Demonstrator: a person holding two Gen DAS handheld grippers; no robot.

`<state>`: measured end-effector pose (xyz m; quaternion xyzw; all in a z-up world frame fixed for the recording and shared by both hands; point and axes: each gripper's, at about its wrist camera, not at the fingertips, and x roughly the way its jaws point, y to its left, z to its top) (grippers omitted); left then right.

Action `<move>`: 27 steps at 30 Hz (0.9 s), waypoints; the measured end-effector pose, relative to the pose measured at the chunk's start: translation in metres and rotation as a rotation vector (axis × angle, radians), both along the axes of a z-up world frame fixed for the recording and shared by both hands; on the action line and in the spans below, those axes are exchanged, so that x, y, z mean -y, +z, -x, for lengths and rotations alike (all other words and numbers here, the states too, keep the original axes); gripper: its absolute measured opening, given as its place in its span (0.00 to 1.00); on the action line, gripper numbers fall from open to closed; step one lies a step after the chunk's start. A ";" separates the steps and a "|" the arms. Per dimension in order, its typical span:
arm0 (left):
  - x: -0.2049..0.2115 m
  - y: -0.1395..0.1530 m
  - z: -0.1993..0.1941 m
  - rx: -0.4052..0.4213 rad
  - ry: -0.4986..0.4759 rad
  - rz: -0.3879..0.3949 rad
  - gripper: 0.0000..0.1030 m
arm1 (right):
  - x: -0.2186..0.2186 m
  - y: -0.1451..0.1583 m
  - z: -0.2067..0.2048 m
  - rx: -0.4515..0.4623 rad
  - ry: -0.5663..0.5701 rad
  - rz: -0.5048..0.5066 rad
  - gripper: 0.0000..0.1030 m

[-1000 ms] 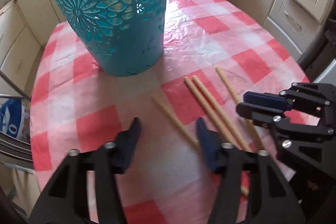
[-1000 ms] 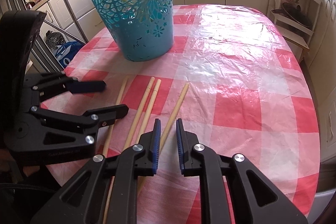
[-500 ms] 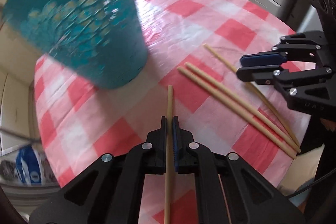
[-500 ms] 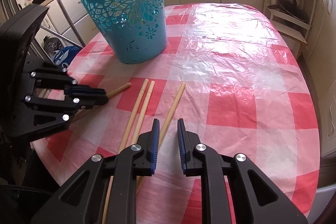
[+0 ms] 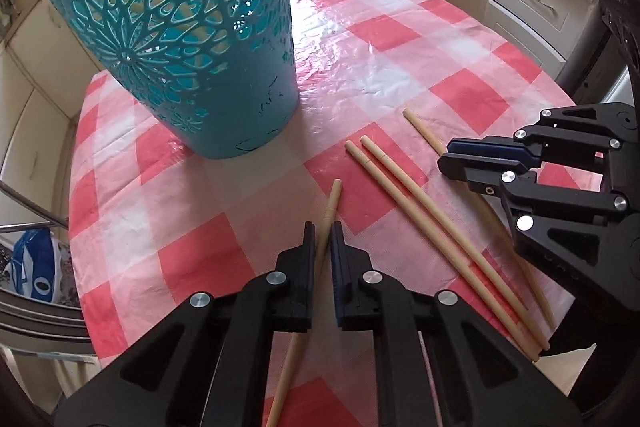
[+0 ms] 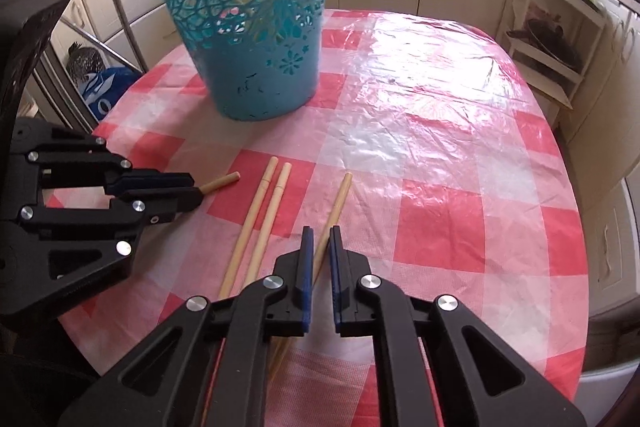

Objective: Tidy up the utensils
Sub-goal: 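Grasp a chopstick with the left gripper while the right gripper grasps another, then lift both held chopsticks up toward the teal cup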

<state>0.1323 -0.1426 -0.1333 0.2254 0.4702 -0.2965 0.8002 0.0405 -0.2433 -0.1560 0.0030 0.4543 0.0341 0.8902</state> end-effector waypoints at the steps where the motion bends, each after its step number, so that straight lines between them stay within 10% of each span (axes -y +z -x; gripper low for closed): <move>1: 0.001 0.000 -0.001 0.002 0.001 -0.001 0.08 | -0.001 0.000 0.000 0.000 0.006 0.012 0.09; 24: 0.002 -0.003 0.004 0.051 0.004 0.040 0.06 | -0.015 -0.001 -0.012 0.006 0.037 0.021 0.21; 27: 0.002 -0.003 0.004 0.057 -0.001 0.044 0.05 | -0.016 -0.001 -0.012 0.008 0.041 0.022 0.06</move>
